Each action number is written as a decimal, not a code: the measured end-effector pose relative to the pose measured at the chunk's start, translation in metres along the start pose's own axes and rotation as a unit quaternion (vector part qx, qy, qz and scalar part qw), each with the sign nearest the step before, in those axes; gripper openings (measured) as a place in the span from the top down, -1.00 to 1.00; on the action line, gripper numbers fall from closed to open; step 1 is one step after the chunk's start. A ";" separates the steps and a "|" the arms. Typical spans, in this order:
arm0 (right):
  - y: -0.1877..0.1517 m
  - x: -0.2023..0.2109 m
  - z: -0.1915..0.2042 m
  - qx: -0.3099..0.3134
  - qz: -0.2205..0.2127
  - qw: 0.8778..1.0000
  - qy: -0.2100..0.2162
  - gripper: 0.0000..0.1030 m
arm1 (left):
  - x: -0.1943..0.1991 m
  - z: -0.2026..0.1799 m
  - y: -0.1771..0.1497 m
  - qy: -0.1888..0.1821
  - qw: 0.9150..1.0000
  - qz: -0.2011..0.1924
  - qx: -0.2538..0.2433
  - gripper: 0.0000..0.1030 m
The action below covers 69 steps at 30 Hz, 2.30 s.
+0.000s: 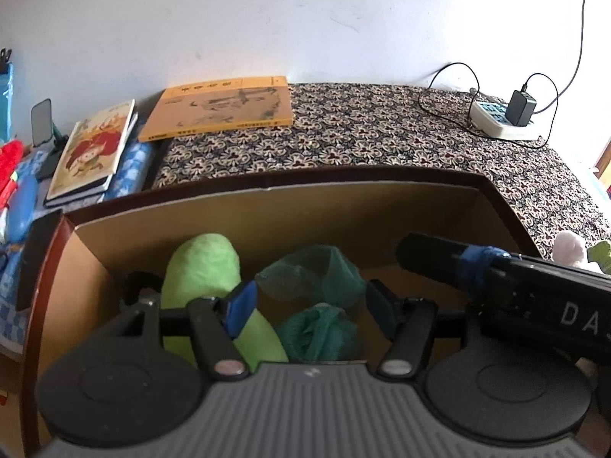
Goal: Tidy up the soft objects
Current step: 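Move the left gripper back to the pile toward the light blue pouch, then grasp the light blue zipper pouch with the left gripper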
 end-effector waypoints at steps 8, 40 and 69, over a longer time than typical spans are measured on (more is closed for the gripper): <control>0.003 0.008 -0.002 -0.015 -0.019 1.000 0.021 0.73 | 0.007 0.001 0.000 0.003 1.000 -0.024 0.005 -0.28; 0.026 0.232 -0.232 -0.049 -0.083 0.980 -0.172 0.63 | 0.059 -0.297 -0.040 -0.299 0.948 0.019 -0.107 -0.71; 0.020 0.204 -0.326 -0.058 -0.032 0.988 -0.141 0.92 | -0.048 -0.389 -0.068 -0.276 0.952 0.118 -0.052 0.41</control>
Point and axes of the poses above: each gripper's, at about its wrist camera, not at the fingertips, and x roughly against the way its jaws point, z to its left, y to its top, the point moved 3 cm from there along -x, roughly the way its jaws point, and after that the axes turned 11 degrees about -z, right-handed, at the moved point
